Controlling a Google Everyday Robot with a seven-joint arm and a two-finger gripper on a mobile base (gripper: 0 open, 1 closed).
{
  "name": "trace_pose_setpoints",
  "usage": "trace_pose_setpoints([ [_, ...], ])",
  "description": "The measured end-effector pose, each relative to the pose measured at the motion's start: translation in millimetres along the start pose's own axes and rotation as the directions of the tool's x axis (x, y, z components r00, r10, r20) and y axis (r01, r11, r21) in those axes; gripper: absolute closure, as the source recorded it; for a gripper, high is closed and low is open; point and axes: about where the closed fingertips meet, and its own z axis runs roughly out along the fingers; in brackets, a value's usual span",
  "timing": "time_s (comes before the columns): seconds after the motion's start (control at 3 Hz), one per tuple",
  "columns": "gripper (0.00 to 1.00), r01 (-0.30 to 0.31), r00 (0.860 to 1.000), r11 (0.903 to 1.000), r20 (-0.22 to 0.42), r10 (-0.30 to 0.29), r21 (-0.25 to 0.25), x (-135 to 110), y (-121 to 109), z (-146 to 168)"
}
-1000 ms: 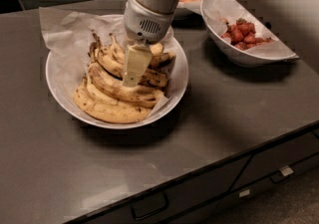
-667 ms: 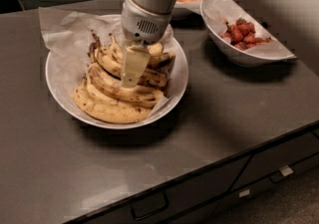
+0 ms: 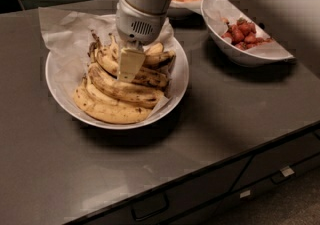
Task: Pick banana from white bowl
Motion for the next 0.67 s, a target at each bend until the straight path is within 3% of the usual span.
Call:
trace_pose_setpoints([
  [0.67, 0.53, 0.001, 1.0, 1.0, 0.0, -0.001, 0.001, -3.1, -1.9, -4.6],
])
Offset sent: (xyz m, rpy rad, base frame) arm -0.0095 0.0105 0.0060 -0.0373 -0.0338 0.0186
